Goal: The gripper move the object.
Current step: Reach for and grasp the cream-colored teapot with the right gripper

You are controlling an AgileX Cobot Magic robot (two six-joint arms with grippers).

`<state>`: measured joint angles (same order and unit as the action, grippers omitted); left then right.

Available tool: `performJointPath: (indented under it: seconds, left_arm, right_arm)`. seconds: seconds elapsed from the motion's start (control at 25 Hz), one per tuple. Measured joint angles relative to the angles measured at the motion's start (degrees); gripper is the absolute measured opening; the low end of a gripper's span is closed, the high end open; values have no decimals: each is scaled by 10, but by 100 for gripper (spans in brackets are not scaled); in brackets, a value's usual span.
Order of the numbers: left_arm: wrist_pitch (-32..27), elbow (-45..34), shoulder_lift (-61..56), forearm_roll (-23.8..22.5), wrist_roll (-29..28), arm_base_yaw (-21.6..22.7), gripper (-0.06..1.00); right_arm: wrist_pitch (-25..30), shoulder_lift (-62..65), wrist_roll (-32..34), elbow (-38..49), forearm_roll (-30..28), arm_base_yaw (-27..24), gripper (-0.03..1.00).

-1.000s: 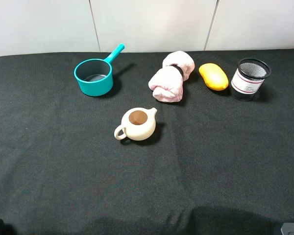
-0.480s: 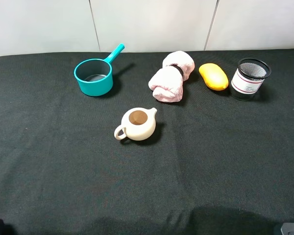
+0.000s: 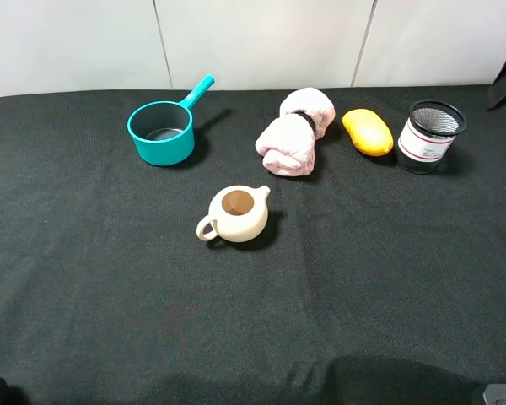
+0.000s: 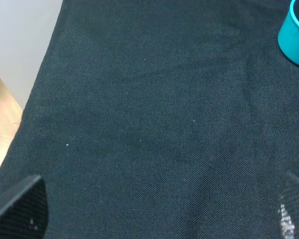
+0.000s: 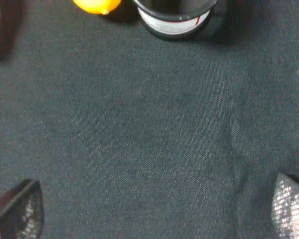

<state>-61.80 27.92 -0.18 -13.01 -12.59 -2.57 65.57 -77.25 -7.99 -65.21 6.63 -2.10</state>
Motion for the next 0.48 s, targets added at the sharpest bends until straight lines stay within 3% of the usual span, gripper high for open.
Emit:
performJointPath:
  seconds: [0.48]
  left_arm:
    - [0, 0, 0, 0, 0, 0, 90]
  right_arm:
    - [11, -69, -15, -43, 2, 0, 69]
